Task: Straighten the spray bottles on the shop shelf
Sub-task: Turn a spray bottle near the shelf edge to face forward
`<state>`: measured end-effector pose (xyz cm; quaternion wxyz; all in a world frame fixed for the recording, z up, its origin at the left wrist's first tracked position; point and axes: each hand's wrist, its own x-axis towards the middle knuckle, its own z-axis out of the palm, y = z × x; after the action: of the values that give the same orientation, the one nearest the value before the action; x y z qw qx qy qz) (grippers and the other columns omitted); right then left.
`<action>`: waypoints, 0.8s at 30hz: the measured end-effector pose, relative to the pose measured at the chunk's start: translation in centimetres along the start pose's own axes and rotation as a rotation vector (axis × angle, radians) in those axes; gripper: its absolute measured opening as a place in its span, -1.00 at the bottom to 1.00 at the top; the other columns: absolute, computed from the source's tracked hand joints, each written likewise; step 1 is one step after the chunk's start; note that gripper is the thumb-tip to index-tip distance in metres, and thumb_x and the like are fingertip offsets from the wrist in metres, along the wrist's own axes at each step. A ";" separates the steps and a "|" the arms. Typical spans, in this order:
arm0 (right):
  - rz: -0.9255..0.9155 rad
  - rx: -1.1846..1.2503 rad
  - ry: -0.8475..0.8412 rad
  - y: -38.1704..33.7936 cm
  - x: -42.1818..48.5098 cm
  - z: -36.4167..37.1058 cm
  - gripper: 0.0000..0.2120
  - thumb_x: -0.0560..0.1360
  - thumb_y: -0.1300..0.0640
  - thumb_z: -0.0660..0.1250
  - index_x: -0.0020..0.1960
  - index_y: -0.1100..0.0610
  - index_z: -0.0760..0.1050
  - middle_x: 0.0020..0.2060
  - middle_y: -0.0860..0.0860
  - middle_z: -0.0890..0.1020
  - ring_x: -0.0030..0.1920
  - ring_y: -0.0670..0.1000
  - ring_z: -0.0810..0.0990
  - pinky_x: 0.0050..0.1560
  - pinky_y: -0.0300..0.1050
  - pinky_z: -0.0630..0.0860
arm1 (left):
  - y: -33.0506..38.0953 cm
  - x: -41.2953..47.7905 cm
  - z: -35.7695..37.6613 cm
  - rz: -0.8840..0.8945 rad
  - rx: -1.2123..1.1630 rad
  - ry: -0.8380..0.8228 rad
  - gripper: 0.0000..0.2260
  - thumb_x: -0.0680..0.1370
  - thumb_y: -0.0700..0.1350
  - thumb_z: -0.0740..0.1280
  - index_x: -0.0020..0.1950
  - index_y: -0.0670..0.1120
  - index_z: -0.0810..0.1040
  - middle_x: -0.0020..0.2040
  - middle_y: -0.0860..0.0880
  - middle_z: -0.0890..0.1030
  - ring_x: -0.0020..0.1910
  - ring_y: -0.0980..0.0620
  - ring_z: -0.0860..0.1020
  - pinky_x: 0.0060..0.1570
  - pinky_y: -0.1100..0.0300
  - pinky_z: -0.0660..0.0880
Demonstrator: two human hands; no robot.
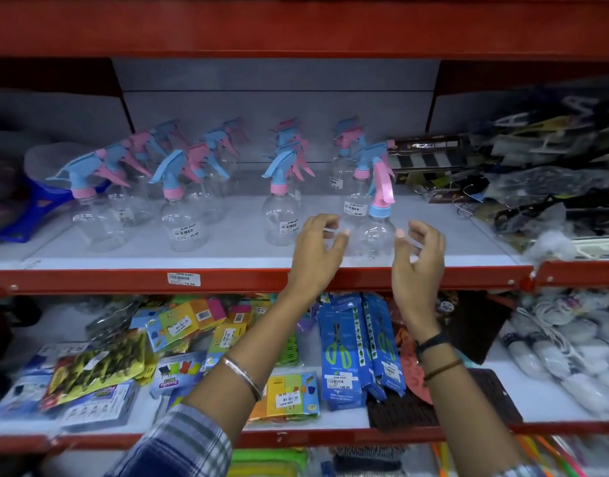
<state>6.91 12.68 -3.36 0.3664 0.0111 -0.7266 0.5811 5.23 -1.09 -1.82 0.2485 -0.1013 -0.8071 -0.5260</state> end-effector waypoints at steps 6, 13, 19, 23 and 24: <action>-0.203 0.042 -0.195 -2.0 -3.5 4.5 -0.84 0.52 0.16 0.24 0.09 0.16 0.46 0.01 0.02 0.52 0.05 -0.03 0.51 0.10 -0.22 0.43 | -3.0 1.1 -4.5 -0.075 -0.011 0.293 -0.75 0.50 -0.09 0.29 0.15 -0.11 0.41 0.11 -0.06 0.40 0.11 -0.02 0.43 0.17 -0.03 0.45; 0.185 -0.049 -0.504 -3.0 1.6 12.8 -0.61 0.55 0.11 0.18 0.34 0.22 0.32 0.34 0.15 0.42 0.29 0.12 0.44 0.15 -0.18 0.34 | -4.9 6.2 -8.1 -0.265 0.041 0.061 -0.54 0.55 -0.06 0.24 0.42 -0.11 0.23 0.43 -0.14 0.28 0.34 -0.06 0.35 0.22 0.24 0.28; 0.399 -0.019 -0.643 -3.0 3.3 15.0 -0.64 0.55 0.12 0.17 0.32 0.20 0.31 0.28 0.15 0.46 0.11 0.06 0.45 0.09 -0.10 0.38 | -5.6 6.4 -9.4 -0.268 0.064 -0.097 -0.58 0.51 -0.11 0.32 0.35 -0.11 0.36 0.30 -0.13 0.48 0.22 -0.11 0.50 0.16 0.15 0.42; 0.409 0.005 -0.592 -3.4 2.7 14.4 -0.62 0.54 0.14 0.19 0.33 0.21 0.32 0.21 0.12 0.50 0.11 0.04 0.46 0.10 -0.12 0.39 | -5.1 5.6 -10.2 -0.236 0.055 -0.125 -0.56 0.47 -0.07 0.37 0.32 -0.10 0.40 0.25 -0.16 0.52 0.10 -0.15 0.56 0.13 -0.02 0.52; 0.397 0.018 -0.588 -3.7 2.4 14.1 -0.63 0.54 0.14 0.20 0.32 0.22 0.33 0.16 0.10 0.51 0.09 0.03 0.47 0.09 -0.13 0.39 | -5.0 5.3 -10.5 -0.218 0.062 -0.135 -0.55 0.47 -0.05 0.37 0.32 -0.10 0.39 0.24 -0.16 0.52 0.08 -0.14 0.57 0.11 -0.05 0.53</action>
<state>-0.52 0.46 0.24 0.0214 0.0396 -0.7838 0.6194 1.69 -13.13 0.28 0.1380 -0.0407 -0.8440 -0.5168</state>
